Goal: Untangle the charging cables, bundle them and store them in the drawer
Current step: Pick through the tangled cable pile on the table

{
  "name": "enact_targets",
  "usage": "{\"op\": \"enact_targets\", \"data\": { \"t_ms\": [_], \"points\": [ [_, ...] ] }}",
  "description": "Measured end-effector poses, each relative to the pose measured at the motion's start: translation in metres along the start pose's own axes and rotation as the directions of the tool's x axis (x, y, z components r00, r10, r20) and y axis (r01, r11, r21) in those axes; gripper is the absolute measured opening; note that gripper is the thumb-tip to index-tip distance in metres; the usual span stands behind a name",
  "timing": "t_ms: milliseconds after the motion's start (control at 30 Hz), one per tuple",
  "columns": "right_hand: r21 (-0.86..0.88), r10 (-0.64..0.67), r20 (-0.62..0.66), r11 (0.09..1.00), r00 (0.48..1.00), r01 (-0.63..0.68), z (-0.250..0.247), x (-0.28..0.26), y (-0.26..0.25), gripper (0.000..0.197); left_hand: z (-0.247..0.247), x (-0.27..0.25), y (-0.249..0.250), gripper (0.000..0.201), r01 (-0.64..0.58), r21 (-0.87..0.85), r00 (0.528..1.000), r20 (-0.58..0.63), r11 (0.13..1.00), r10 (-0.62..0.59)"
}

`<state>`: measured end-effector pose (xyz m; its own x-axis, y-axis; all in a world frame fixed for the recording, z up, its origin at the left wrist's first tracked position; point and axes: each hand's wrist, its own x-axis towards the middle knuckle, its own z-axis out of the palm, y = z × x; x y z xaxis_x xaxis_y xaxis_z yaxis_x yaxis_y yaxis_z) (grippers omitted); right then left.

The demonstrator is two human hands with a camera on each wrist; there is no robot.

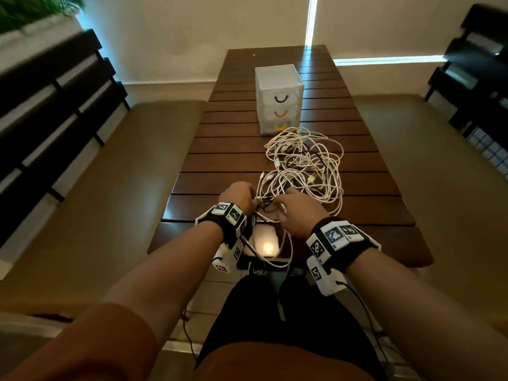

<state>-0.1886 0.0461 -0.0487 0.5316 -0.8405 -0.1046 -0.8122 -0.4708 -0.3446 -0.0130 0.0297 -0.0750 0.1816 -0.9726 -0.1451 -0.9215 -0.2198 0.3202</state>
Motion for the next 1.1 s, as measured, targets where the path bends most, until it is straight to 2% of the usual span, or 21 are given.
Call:
{"op": "enact_targets", "data": {
  "t_ms": [100, 233, 333, 400, 433, 467, 533, 567, 600, 633, 667, 700, 767, 833, 900, 933, 1000, 1033, 1100],
  "points": [
    [0.174, -0.028, 0.002, 0.984, 1.0, 0.027, 0.001, 0.016, -0.01, 0.036, -0.002, 0.002, 0.0, 0.018, 0.018, -0.014, 1.0, 0.023, 1.0, -0.018],
    [0.336, 0.033, 0.089, 0.94, 0.996, -0.061, 0.002, 0.04, -0.009, 0.065, -0.01, -0.001, -0.005, 0.018, 0.007, -0.156, 0.997, -0.08, 0.988, -0.02],
    [0.388, 0.005, 0.023, 0.922, 1.0, -0.013, -0.003, 0.05, -0.002, 0.05, -0.029, -0.004, -0.005, 0.018, -0.107, -0.33, 0.96, -0.281, 0.938, 0.01],
    [0.404, 0.036, -0.016, 0.914, 0.999, -0.027, -0.01, 0.055, 0.007, 0.036, -0.049, -0.005, 0.001, 0.021, -0.201, -0.493, 0.913, -0.407, 0.846, -0.02],
    [0.389, 0.056, -0.022, 0.92, 0.998, -0.043, -0.013, 0.058, 0.012, 0.033, -0.059, -0.005, 0.005, 0.023, -0.237, -0.606, 0.902, -0.427, 0.759, -0.06],
    [0.342, 0.074, -0.015, 0.938, 0.997, -0.064, -0.016, 0.06, 0.018, 0.031, -0.071, -0.005, 0.01, 0.024, -0.261, -0.728, 0.902, -0.417, 0.634, -0.108],
    [0.189, 0.101, 0.03, 0.976, 0.994, -0.105, -0.019, 0.061, 0.034, 0.024, -0.097, -0.006, 0.022, 0.024, -0.281, -0.913, 0.918, -0.345, 0.296, -0.194],
    [0.12, 0.128, 0.056, 0.984, 0.99, -0.134, -0.021, 0.06, 0.042, 0.02, -0.111, -0.008, 0.028, 0.025, -0.289, -0.948, 0.924, -0.312, 0.13, -0.221],
    [0.077, 0.172, 0.07, 0.981, 0.983, -0.178, -0.022, 0.058, 0.049, 0.018, -0.124, -0.009, 0.033, 0.026, -0.295, -0.955, 0.928, -0.288, 0.003, -0.235],
    [0.069, 0.205, 0.053, 0.976, 0.977, -0.208, -0.024, 0.057, 0.055, 0.018, -0.134, -0.011, 0.038, 0.027, -0.293, -0.953, 0.934, -0.268, -0.08, -0.235],
    [0.078, 0.214, 0.016, 0.974, 0.977, -0.215, -0.026, 0.056, 0.057, 0.022, -0.141, -0.012, 0.043, 0.028, -0.284, -0.952, 0.941, -0.253, -0.118, -0.224],
    [0.111, 0.188, -0.034, 0.977, 0.982, -0.184, -0.029, 0.055, 0.055, 0.03, -0.145, -0.014, 0.048, 0.029, -0.272, -0.955, 0.948, -0.244, -0.121, -0.204],
    [0.346, 0.08, -0.051, 0.936, 0.995, -0.057, -0.037, 0.051, 0.038, 0.042, -0.148, -0.018, 0.059, 0.031, -0.253, -0.964, 0.96, -0.239, -0.085, -0.149],
    [0.474, -0.064, 0.098, 0.88, 0.993, 0.01, -0.042, 0.046, 0.019, 0.04, -0.148, -0.02, 0.067, 0.032, -0.254, -0.964, 0.963, -0.244, -0.078, -0.115],
    [0.349, -0.093, 0.304, 0.937, 0.948, -0.02, -0.04, 0.042, 0.016, 0.023, -0.153, -0.023, 0.069, 0.033, -0.255, -0.959, 0.963, -0.24, -0.122, -0.123],
    [0.238, -0.055, 0.335, 0.971, 0.94, -0.028, -0.037, 0.043, 0.021, 0.018, -0.156, -0.024, 0.065, 0.033, -0.243, -0.957, 0.965, -0.223, -0.157, -0.135],
    [0.055, 0.064, 0.284, 0.995, 0.957, -0.083, -0.031, 0.042, 0.04, 0.025, -0.162, -0.023, 0.051, 0.035, -0.207, -0.95, 0.974, -0.178, -0.232, -0.141],
    [0.022, 0.111, 0.233, 0.993, 0.966, -0.119, -0.03, 0.043, 0.048, 0.026, -0.162, -0.022, 0.042, 0.038, -0.19, -0.951, 0.978, -0.163, -0.242, -0.129],
    [0.048, 0.136, 0.117, 0.989, 0.984, -0.143, -0.036, 0.041, 0.056, 0.02, -0.159, -0.02, 0.026, 0.039, -0.157, -0.971, 0.985, -0.142, -0.181, -0.096]
  ]
}}
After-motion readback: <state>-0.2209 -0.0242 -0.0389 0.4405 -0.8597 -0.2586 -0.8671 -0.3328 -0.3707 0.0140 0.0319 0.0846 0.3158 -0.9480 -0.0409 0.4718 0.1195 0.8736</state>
